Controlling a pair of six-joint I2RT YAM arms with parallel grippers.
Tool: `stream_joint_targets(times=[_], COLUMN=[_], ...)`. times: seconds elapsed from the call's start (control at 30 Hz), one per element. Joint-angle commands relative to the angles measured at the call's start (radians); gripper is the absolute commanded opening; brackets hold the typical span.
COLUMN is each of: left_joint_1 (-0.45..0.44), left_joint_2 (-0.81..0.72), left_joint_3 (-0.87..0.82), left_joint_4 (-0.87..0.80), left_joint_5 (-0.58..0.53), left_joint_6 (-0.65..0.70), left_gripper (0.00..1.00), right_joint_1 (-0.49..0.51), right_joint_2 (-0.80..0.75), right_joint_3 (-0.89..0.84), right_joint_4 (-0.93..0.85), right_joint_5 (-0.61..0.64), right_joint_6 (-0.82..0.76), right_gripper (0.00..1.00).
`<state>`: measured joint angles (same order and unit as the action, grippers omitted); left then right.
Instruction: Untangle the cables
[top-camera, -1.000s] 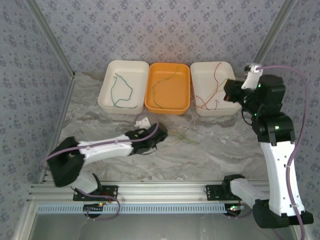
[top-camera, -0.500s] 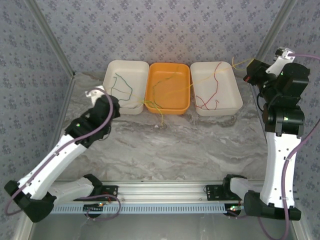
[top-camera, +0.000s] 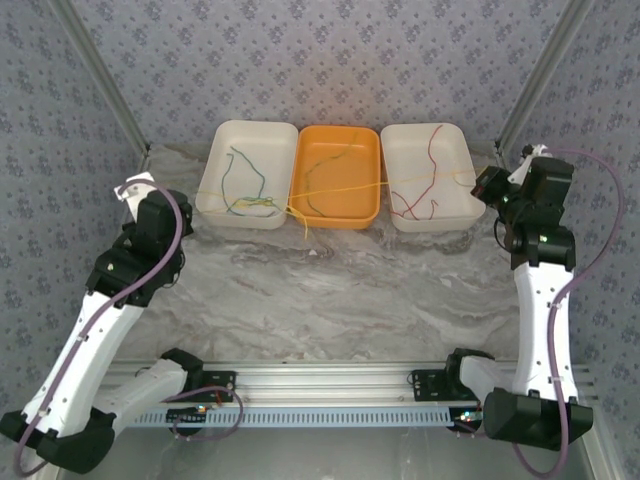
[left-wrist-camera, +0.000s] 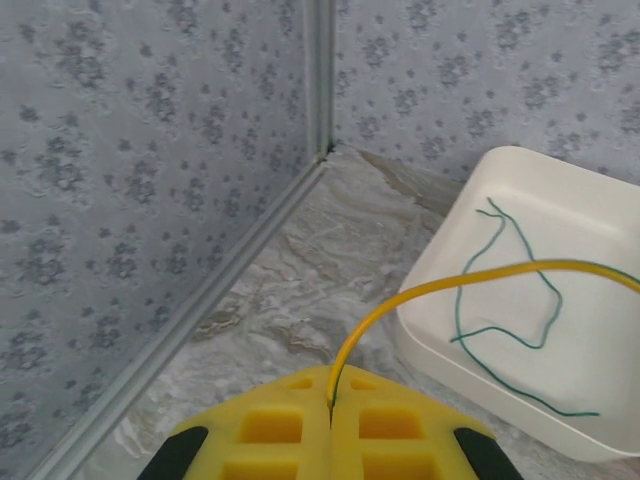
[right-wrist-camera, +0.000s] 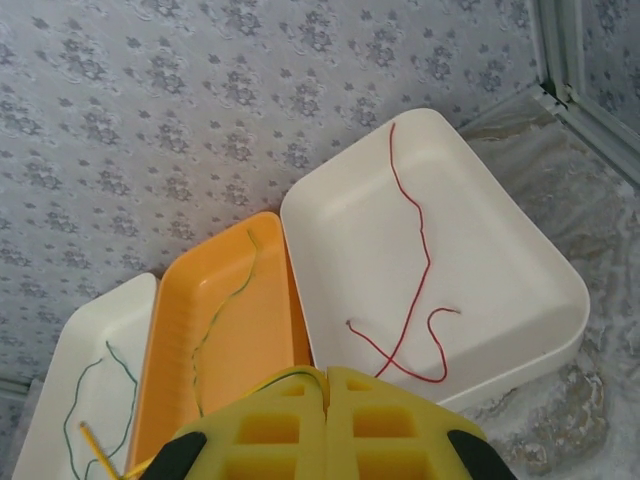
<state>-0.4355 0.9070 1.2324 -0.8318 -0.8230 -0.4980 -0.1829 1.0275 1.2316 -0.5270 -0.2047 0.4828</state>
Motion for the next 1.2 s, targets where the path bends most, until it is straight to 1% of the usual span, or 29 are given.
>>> stream_joint_targets(times=[0.0, 0.07, 0.1, 0.13, 0.17, 0.23, 0.3, 0.33, 0.4, 0.47, 0.5, 0.53, 0.6, 0.67, 0.77, 0.83, 0.9, 0.97, 1.03, 1.1, 1.17], left_joint_1=[0.036, 0.048, 0.049, 0.049, 0.049, 0.049, 0.039, 0.015, -0.044, -0.079, -0.090, -0.099, -0.117, -0.124, -0.131, -0.132, -0.137, -0.139, -0.142, -0.146, -0.149], left_joint_2=[-0.010, -0.022, -0.028, -0.035, -0.039, -0.031, -0.006, 0.011, 0.042, 0.066, 0.076, 0.080, 0.082, 0.084, 0.078, 0.073, 0.064, 0.060, 0.056, 0.056, 0.055], left_joint_3=[0.041, 0.041, 0.037, 0.026, 0.011, -0.035, -0.082, -0.097, -0.105, -0.105, -0.109, -0.114, -0.130, -0.148, -0.183, -0.200, -0.210, -0.216, -0.221, -0.226, -0.233], left_joint_4=[-0.074, -0.074, -0.054, -0.013, 0.033, 0.165, 0.285, 0.321, 0.338, 0.342, 0.346, 0.353, 0.368, 0.380, 0.412, 0.432, 0.449, 0.462, 0.465, 0.464, 0.463], left_joint_5=[-0.072, -0.068, -0.030, 0.049, 0.141, 0.433, 0.679, 0.714, 0.687, 0.693, 0.715, 0.731, 0.757, 0.782, 0.833, 0.868, 0.888, 0.921, 0.943, 0.957, 0.962], left_joint_6=[0.002, 0.003, 0.016, 0.040, 0.059, 0.103, 0.094, 0.077, 0.071, 0.072, 0.069, 0.067, 0.064, 0.052, 0.033, 0.024, 0.019, 0.021, 0.026, 0.035, 0.040], left_gripper=[0.00, 0.00, 0.00, 0.00, 0.00, 0.00, 0.00, 0.00, 0.00, 0.00, 0.00, 0.00, 0.00, 0.00, 0.00, 0.00, 0.00, 0.00, 0.00, 0.00, 0.00], right_joint_1=[-0.025, -0.041, -0.047, -0.043, -0.032, 0.038, 0.115, 0.152, 0.222, 0.287, 0.308, 0.318, 0.326, 0.333, 0.352, 0.400, 0.456, 0.529, 0.618, 0.699, 0.755], right_joint_2=[-0.032, -0.033, -0.030, -0.024, -0.013, 0.032, 0.080, 0.100, 0.129, 0.135, 0.138, 0.143, 0.171, 0.213, 0.248, 0.203, 0.116, 0.031, -0.045, -0.067, -0.038], right_joint_3=[-0.059, -0.113, -0.138, -0.163, -0.182, -0.214, -0.255, -0.286, -0.336, -0.395, -0.427, -0.458, -0.497, -0.510, -0.504, -0.501, -0.514, -0.531, -0.540, -0.557, -0.573], right_joint_4=[0.006, 0.019, 0.035, 0.054, 0.074, 0.086, 0.110, 0.136, 0.155, 0.170, 0.180, 0.200, 0.236, 0.251, 0.253, 0.240, 0.241, 0.257, 0.282, 0.348, 0.431], right_joint_5=[0.057, 0.044, 0.023, -0.011, -0.052, -0.118, -0.175, -0.202, -0.196, -0.134, -0.096, -0.083, -0.082, -0.081, -0.089, -0.018, 0.067, 0.140, 0.197, 0.176, 0.079], right_joint_6=[0.013, 0.023, 0.030, 0.038, 0.044, 0.039, 0.039, 0.049, 0.062, 0.071, 0.081, 0.092, 0.099, 0.090, 0.055, 0.031, 0.020, 0.015, -0.002, -0.046, -0.102], right_gripper=[0.00, 0.00, 0.00, 0.00, 0.00, 0.00, 0.00, 0.00, 0.00, 0.00, 0.00, 0.00, 0.00, 0.06, 0.24, 0.36, 0.44, 0.47, 0.49, 0.45, 0.44])
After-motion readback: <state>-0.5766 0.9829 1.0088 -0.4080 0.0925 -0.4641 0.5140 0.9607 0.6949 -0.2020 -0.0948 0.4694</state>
